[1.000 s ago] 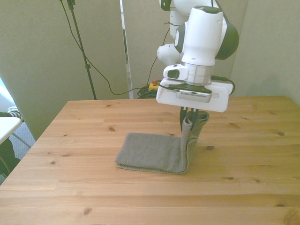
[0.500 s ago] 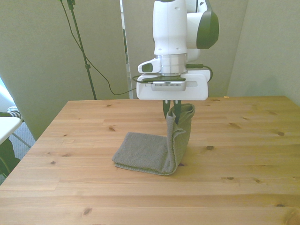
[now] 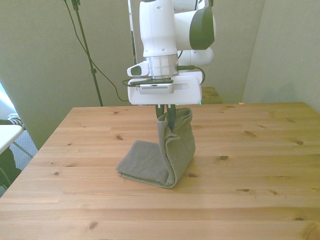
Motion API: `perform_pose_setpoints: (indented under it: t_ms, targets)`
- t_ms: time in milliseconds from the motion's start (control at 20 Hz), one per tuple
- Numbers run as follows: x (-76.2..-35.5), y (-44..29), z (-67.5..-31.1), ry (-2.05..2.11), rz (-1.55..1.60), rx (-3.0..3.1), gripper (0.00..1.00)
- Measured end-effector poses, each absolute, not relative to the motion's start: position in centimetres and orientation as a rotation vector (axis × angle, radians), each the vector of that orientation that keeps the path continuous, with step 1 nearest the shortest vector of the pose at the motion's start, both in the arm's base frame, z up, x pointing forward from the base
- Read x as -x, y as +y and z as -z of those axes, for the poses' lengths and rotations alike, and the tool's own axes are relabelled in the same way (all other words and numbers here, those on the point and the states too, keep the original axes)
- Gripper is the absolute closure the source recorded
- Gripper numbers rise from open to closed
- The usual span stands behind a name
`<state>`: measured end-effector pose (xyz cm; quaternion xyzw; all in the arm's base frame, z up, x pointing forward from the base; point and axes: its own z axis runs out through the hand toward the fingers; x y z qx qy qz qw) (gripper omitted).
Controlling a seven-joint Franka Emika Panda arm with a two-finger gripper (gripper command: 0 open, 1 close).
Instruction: Fold the towel
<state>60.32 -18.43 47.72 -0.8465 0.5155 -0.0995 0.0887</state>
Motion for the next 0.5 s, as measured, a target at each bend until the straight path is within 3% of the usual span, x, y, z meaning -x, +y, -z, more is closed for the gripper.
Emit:
perform_pose_setpoints:
  t_ms: [500]
  targets:
    - [-58.7, -22.7, -46.7, 1.573, 0.274, 2.43, 1.0]
